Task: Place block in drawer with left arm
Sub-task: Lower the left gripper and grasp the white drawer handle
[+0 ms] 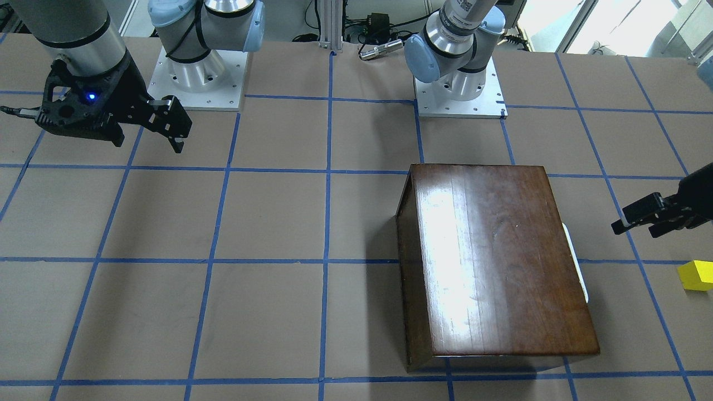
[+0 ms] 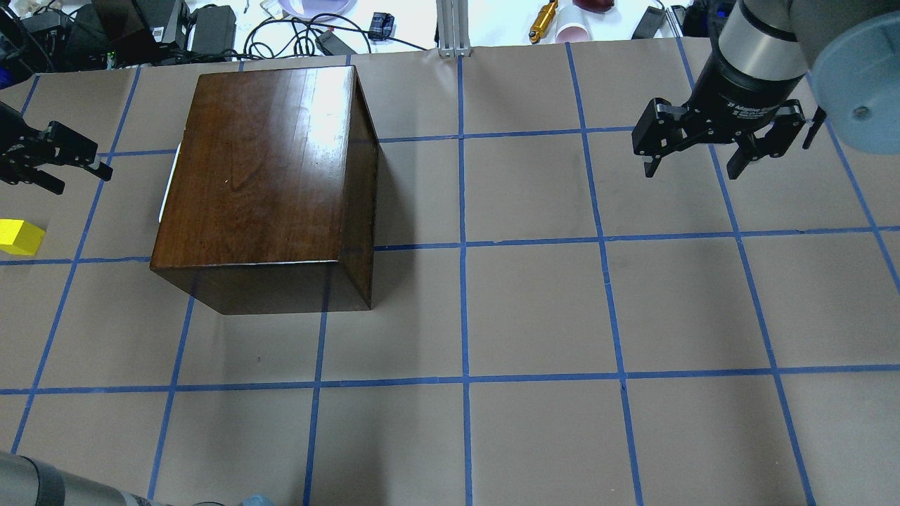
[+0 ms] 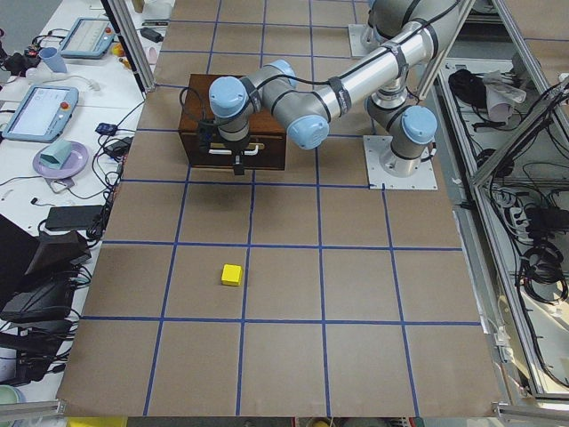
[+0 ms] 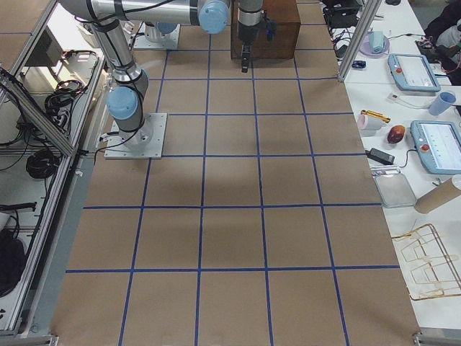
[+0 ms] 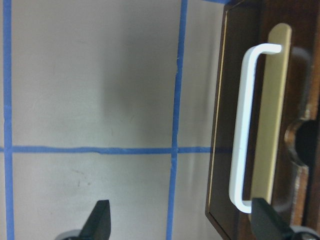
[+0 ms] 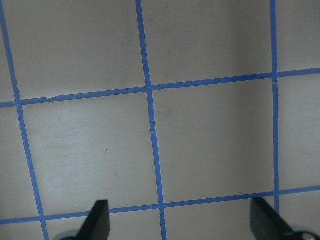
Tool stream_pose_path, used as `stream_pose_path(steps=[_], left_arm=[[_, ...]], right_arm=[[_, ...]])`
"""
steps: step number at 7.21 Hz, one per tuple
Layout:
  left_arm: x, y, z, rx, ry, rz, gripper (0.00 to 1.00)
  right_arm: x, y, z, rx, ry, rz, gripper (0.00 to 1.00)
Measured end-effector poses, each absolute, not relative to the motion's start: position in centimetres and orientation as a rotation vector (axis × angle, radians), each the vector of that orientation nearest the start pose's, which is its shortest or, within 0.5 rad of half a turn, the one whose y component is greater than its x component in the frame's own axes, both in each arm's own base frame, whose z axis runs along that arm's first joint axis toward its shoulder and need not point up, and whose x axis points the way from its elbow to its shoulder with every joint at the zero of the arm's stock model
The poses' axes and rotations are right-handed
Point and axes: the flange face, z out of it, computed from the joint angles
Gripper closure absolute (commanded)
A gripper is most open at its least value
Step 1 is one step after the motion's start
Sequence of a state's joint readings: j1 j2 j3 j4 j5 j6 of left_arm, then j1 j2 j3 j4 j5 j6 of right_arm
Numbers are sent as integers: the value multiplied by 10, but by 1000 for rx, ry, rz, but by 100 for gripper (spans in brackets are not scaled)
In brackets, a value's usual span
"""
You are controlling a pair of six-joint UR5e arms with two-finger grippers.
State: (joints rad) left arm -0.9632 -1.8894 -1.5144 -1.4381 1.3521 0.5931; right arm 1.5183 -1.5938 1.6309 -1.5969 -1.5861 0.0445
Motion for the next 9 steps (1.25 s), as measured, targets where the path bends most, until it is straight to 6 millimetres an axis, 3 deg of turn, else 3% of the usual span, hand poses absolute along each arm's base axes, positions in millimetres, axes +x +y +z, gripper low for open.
stream_pose_path(steps=[2,7,9], left_arm=[[211,-593,330,34,3445,-55,0],[177,-608,301,152,3492,4,0],[173,-610,291,171,3500,31,0]], right_arm=[[106,-487,472,153,3153,18,0],[106,-487,472,153,3153,17,0],[107,-487,472,152,3153,17,0]])
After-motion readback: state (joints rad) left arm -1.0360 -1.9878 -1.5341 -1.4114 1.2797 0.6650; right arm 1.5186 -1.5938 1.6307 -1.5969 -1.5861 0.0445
